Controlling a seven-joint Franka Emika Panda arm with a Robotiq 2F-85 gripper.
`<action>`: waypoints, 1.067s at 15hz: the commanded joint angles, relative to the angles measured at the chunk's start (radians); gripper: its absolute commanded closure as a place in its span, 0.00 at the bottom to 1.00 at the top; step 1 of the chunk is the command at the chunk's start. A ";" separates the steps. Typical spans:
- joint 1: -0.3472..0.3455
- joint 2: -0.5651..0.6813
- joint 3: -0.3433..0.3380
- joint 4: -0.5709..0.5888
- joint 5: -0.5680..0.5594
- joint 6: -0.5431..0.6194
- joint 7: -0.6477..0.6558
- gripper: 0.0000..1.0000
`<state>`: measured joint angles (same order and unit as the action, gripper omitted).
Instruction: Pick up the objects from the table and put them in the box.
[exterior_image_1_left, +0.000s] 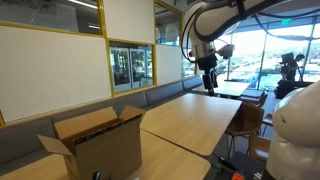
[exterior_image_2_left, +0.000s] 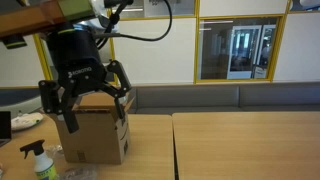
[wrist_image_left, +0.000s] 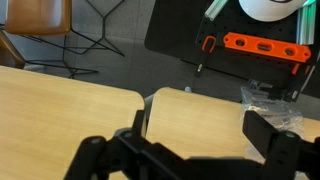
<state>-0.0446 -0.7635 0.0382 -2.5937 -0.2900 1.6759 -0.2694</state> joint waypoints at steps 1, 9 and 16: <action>0.038 0.001 -0.030 0.004 -0.018 -0.008 0.020 0.00; 0.044 0.002 -0.027 0.005 -0.015 0.008 0.033 0.00; 0.146 0.040 0.035 -0.028 0.055 0.194 0.153 0.00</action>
<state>0.0522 -0.7451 0.0469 -2.6043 -0.2751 1.7732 -0.1878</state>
